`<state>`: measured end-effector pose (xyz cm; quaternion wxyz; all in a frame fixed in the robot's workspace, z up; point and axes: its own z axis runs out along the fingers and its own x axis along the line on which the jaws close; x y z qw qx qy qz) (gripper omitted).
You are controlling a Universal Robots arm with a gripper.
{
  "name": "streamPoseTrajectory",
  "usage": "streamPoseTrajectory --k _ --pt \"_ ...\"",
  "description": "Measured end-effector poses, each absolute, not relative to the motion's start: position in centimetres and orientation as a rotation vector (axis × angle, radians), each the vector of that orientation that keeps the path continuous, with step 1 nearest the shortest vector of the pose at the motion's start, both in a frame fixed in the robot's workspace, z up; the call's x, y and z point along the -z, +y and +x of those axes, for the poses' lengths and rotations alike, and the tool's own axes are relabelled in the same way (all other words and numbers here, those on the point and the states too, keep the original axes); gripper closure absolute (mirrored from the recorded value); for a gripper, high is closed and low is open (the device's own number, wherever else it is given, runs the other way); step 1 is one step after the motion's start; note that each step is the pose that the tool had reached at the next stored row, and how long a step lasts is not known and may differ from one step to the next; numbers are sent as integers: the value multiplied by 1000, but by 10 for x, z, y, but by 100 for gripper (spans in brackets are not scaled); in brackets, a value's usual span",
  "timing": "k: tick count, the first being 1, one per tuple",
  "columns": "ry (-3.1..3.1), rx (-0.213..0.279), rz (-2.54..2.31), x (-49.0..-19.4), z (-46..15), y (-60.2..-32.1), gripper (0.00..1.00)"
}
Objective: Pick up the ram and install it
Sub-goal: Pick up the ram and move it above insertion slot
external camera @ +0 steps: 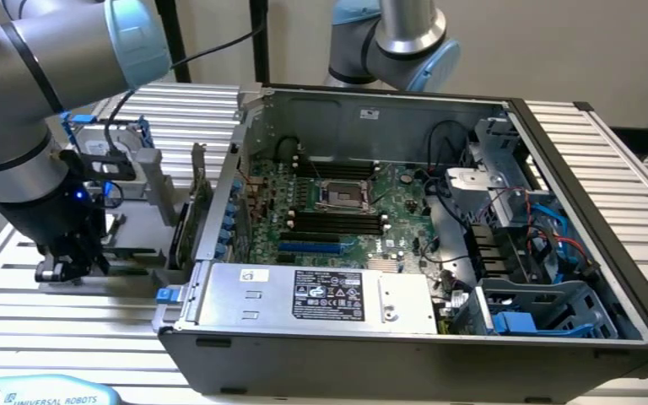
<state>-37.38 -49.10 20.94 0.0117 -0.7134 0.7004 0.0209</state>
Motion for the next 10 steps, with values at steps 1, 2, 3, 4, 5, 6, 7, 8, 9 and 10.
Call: streamPoseTrajectory --k 1,2,3,4,5,6,7,8,9,10 --pt "2184 -65 -2225 -213 -374 -491 87" --pt "2184 -65 -2225 -216 -374 -491 87" --pt "2184 -66 -2225 -221 -374 -491 87" --pt "2185 -66 -2225 -225 -374 -491 87" --pt "2185 -66 -2225 -230 -374 -491 87" --pt "2185 -66 -2225 -234 -374 -491 87" --pt "2185 -67 -2225 -239 -373 -491 87" --pt "2185 -67 -2225 -243 -373 -491 87" --pt "2185 -67 -2225 -248 -373 -491 87" --pt "2185 -67 -2225 -252 -373 -491 87"
